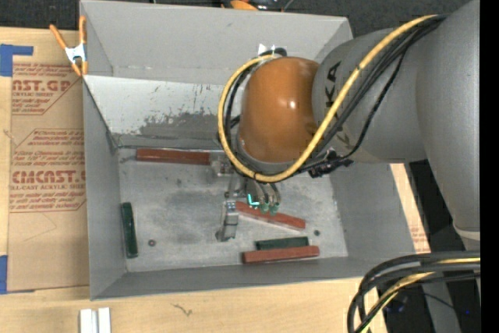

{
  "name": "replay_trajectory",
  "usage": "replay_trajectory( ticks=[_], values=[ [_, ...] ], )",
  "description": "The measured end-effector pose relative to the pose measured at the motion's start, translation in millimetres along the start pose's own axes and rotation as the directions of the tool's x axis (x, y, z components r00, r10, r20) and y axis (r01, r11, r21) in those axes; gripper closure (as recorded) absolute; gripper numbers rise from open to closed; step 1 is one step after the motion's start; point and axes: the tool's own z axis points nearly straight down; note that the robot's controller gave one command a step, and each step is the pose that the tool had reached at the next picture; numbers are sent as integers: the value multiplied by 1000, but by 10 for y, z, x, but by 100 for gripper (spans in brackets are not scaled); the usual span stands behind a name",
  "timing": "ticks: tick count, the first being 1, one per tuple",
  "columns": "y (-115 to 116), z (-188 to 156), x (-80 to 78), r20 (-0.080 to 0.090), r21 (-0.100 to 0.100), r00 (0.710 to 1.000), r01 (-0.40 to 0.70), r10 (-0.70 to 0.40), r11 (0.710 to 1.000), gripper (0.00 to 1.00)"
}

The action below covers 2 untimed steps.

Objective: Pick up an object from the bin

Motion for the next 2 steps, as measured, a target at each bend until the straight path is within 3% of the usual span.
replay_trajectory(
  ticks=[1,2],
  values=[
    [-697,315,-621,9,4,996,93,-93,996,0],
    [-607,864,269,10,0,987,159,-159,987,0]
  ],
)
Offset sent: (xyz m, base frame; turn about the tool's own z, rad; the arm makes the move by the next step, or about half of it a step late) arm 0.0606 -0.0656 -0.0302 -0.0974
